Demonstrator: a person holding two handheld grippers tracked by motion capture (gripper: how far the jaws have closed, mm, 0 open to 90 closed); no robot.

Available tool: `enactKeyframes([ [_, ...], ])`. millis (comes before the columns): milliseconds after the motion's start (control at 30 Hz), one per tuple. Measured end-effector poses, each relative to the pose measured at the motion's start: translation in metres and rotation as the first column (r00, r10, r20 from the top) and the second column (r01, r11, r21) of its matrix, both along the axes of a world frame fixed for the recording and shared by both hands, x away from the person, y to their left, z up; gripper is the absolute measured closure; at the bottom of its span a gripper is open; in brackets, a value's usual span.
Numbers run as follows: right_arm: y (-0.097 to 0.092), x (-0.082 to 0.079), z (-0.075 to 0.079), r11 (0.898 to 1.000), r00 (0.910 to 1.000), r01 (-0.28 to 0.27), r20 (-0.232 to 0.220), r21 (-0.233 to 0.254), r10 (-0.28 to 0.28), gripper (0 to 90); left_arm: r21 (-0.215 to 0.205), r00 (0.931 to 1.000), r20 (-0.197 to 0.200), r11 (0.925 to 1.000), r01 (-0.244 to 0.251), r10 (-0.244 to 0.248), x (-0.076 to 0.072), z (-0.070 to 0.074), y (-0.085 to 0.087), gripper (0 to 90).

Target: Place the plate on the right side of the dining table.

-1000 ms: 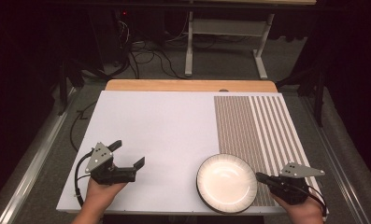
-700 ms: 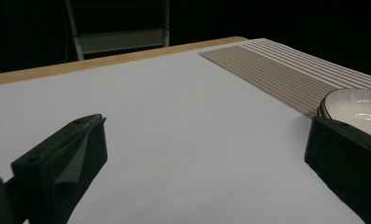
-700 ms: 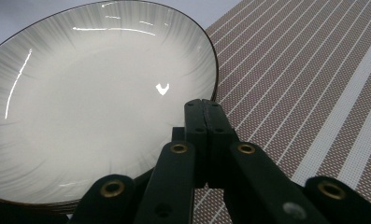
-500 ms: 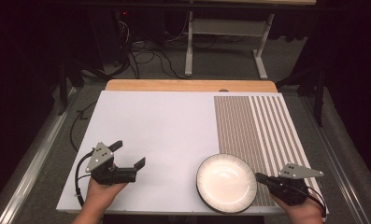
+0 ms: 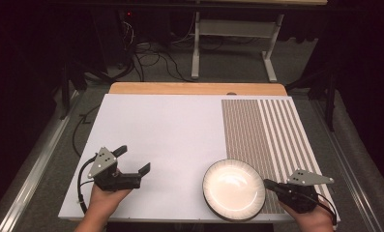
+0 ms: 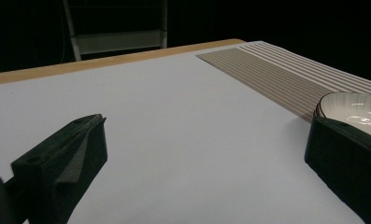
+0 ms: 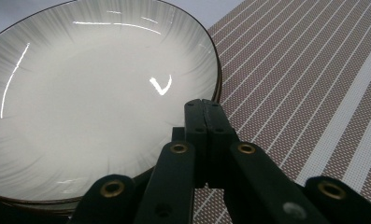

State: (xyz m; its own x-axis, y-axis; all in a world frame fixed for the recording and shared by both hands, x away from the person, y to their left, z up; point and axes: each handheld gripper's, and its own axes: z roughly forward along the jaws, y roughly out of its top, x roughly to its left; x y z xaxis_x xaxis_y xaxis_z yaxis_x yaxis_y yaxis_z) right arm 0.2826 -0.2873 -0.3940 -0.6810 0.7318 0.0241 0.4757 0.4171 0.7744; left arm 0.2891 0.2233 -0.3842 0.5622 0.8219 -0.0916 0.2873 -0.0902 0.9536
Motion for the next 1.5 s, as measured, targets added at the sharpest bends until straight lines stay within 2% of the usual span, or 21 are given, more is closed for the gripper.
enactKeyframes([
  [967,0.001,-0.001,0.0,1.0,1.0,-0.003,0.006,-0.011,0.003,90.0,-0.003,0.9999,-0.004,0.9999,0.011,-0.011,0.001,0.0,-0.001,0.0],
  [1033,0.005,-0.002,0.0,1.0,0.9998,-0.022,0.001,-0.014,0.022,90.0,-0.005,0.9999,-0.004,0.9999,0.011,-0.011,0.001,-0.001,-0.001,0.0],
  [1100,0.011,-0.002,-0.001,0.999,0.9992,-0.038,0.005,-0.039,0.039,90.0,-0.003,0.9999,-0.006,0.9999,0.015,-0.015,0.001,-0.001,-0.001,0.0],
  [1500,0.021,-0.004,-0.003,0.996,0.9971,-0.075,-0.008,-0.046,0.075,90.0,-0.001,0.9998,-0.011,0.9998,0.017,-0.017,0.001,-0.002,-0.002,0.0],
])
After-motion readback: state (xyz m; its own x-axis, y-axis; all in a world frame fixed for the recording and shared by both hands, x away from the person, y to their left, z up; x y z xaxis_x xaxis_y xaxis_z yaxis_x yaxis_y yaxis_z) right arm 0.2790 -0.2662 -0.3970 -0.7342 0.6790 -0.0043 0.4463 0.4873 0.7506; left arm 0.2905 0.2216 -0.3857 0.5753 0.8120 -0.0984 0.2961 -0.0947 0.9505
